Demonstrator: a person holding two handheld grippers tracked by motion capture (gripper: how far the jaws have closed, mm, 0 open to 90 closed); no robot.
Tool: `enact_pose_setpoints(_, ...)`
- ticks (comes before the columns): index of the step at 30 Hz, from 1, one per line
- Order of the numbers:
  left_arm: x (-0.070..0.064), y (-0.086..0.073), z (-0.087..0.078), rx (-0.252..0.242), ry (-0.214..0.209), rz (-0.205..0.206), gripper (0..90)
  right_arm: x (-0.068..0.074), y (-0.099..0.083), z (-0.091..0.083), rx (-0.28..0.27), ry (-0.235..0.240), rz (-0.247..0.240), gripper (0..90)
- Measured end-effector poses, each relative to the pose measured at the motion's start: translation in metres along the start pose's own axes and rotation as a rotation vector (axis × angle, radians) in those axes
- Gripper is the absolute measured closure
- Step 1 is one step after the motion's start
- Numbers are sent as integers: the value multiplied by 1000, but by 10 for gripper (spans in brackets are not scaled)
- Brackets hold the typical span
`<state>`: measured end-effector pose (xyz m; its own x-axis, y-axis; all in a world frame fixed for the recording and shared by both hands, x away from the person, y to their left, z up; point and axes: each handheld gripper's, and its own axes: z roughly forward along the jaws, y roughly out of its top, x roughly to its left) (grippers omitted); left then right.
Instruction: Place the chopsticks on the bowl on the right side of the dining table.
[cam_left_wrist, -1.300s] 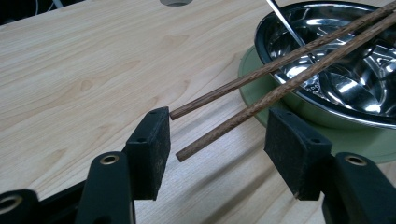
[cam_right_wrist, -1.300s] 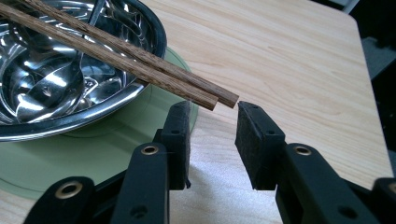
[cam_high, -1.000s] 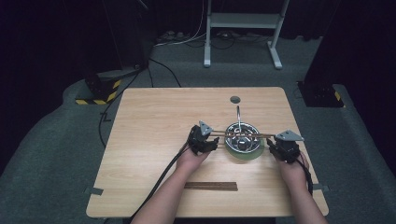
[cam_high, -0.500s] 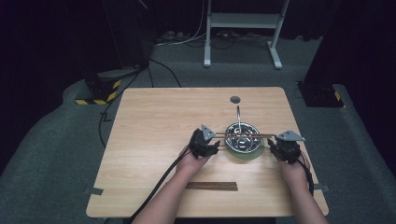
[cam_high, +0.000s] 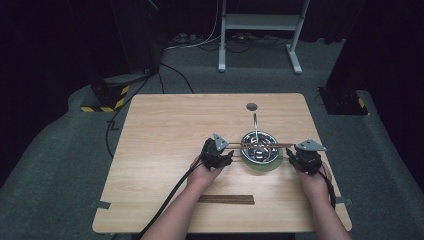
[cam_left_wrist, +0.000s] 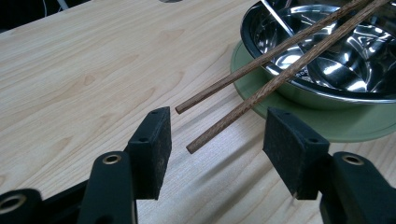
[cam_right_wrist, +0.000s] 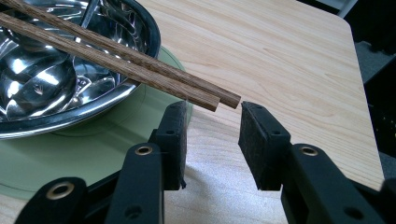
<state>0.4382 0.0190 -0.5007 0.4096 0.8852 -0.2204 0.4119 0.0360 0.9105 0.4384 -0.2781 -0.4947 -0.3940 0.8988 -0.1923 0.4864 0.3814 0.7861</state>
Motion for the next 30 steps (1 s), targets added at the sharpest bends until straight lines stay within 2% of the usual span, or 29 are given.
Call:
enact_pose_setpoints(1,1,0,-1,4,5,6,421,0,0,0,0,-2,-3,616)
enact_pose_setpoints(2,1,0,0,-8,7,-6,428,0,0,0,0,-3,-3,616)
enact_pose_setpoints(4,3,0,-3,0,10,-17,452,0,0,0,0,-5,-1,619)
enact_pose_setpoints(7,7,-2,-7,4,9,-14,491,0,0,-1,4,-1,0,619)
enact_pose_setpoints(8,6,-3,-8,1,13,-37,503,1,0,-2,5,-4,-3,619)
enact_pose_setpoints(9,9,-3,-11,5,3,-8,518,2,0,-2,5,-3,4,621)
enact_pose_setpoints(10,9,-3,-12,-1,9,-26,539,1,0,-3,2,-4,-8,624)
enact_pose_setpoints(13,11,-2,-17,0,1,-25,614,3,0,-4,2,-2,-1,647)
enact_pose_setpoints(14,10,-3,-17,-16,-3,-48,637,4,0,-4,2,1,0,653)
enact_pose_setpoints(15,10,-3,-18,-8,1,-45,653,4,0,-4,3,3,3,661)
enact_pose_setpoints(18,12,-3,-19,22,-8,-1,714,4,0,-3,10,4,8,677)
enact_pose_setpoints(21,11,-3,-18,13,-10,-9,763,4,0,-2,9,2,8,680)
enact_pose_setpoints(23,10,-4,-15,-3,-1,-31,801,4,0,-2,7,1,9,682)
enact_pose_setpoints(24,11,-4,-16,12,-2,-14,815,4,0,-2,6,0,10,684)
enact_pose_setpoints(26,12,-4,-14,12,3,-22,817,5,0,-2,6,3,20,685)
enact_pose_setpoints(27,13,-4,-14,23,4,-7,817,5,0,-2,6,4,23,686)
enact_pose_setpoints(28,12,-4,-12,-3,5,-31,816,5,0,-2,4,3,22,687)
enact_pose_setpoints(30,14,-3,-12,15,11,-19,816,5,1,-2,4,2,24,687)
